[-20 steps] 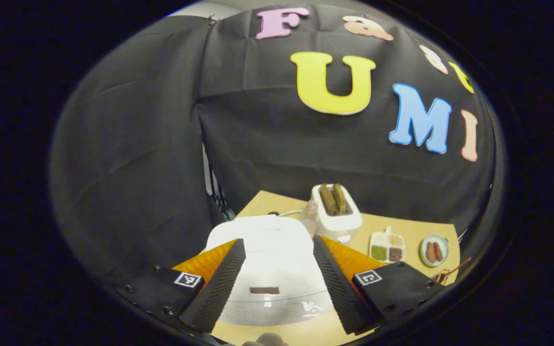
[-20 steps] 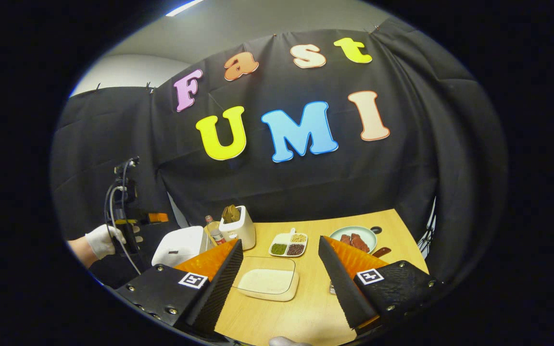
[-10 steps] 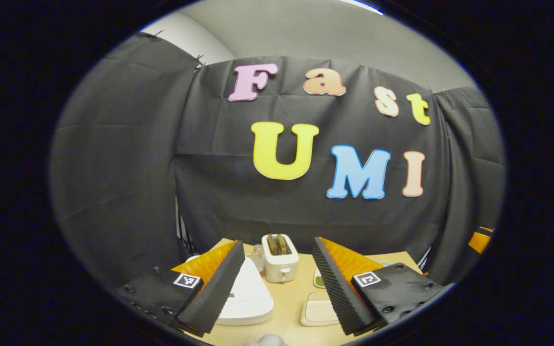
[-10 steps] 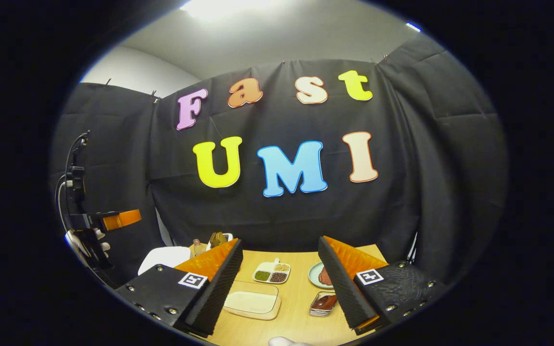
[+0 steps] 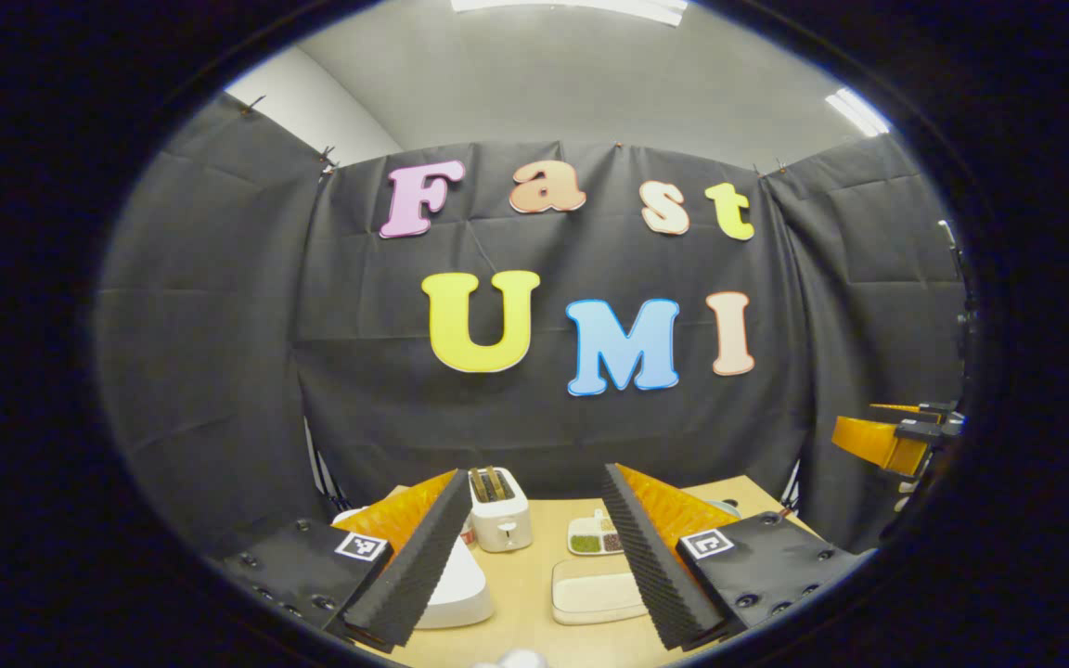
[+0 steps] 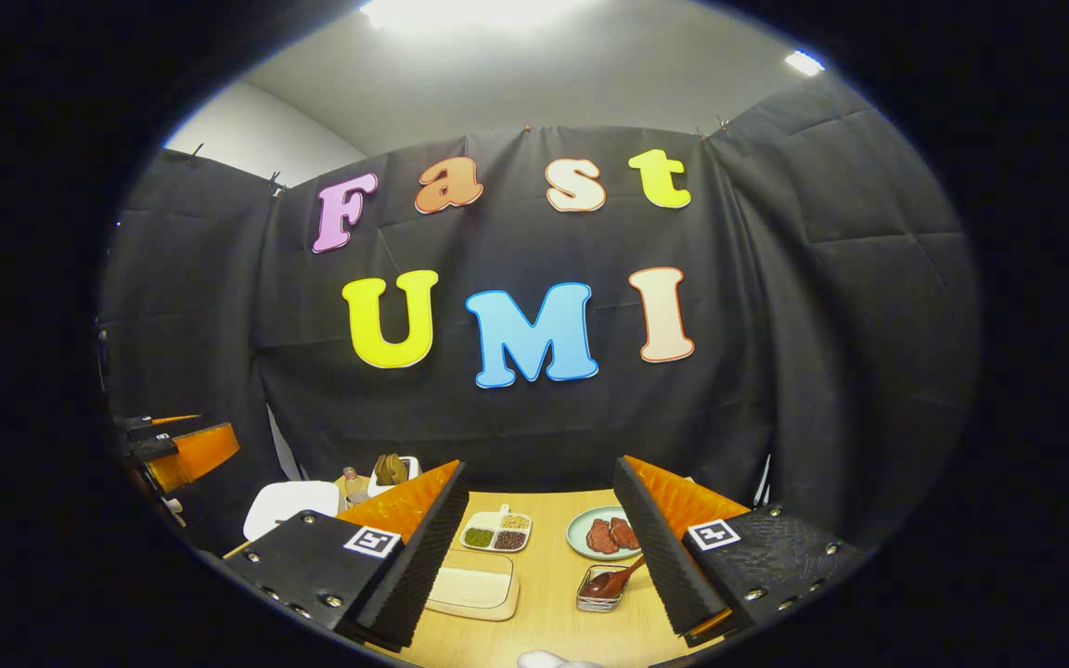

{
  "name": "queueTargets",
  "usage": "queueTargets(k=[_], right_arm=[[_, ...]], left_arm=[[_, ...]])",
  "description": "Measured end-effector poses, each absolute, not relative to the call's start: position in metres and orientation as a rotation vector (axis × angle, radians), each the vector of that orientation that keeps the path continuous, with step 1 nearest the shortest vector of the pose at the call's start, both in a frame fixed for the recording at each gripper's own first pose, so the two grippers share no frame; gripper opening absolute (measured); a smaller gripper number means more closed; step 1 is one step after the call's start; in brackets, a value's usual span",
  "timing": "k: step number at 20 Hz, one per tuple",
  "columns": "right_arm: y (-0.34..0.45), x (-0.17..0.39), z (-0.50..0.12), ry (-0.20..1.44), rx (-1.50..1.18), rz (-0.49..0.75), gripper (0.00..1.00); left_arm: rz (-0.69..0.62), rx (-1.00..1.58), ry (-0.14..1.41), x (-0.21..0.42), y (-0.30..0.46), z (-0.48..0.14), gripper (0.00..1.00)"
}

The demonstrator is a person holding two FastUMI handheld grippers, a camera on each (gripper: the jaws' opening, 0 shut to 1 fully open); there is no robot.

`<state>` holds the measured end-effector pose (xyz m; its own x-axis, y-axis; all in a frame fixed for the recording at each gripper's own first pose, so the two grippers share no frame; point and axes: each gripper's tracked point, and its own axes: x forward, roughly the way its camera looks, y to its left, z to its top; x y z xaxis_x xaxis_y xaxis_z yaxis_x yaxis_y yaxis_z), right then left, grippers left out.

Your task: Close the left gripper, press the button to open the rice cooker; take a wooden spoon from the chopstick holder with the right hand, scoop a spoonful of rice and pour it into the rice cooker, then put the wooden spoon back into the chopstick holder.

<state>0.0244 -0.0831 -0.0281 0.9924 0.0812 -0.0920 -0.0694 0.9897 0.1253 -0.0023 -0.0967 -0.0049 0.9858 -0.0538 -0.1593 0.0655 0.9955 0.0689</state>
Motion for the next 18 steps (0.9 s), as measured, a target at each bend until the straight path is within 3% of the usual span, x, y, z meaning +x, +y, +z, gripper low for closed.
queueTargets(k=[7,8,18], right_arm=[[-0.087,0.019,-0.028,0.099,0.112,0.046,0.96],[-0.092,0.013,-0.023,0.100,0.113,0.044,1.00],[-0.086,0.014,-0.018,0.099,0.109,0.026,0.96]], left_arm=[[-0.070,0.038,0.180,-0.012,-0.092,-0.014,0.98],[-0.070,0.038,0.172,-0.011,-0.090,-0.012,0.98],[-0.089,0.043,0.122,-0.001,-0.082,0.004,0.98]])
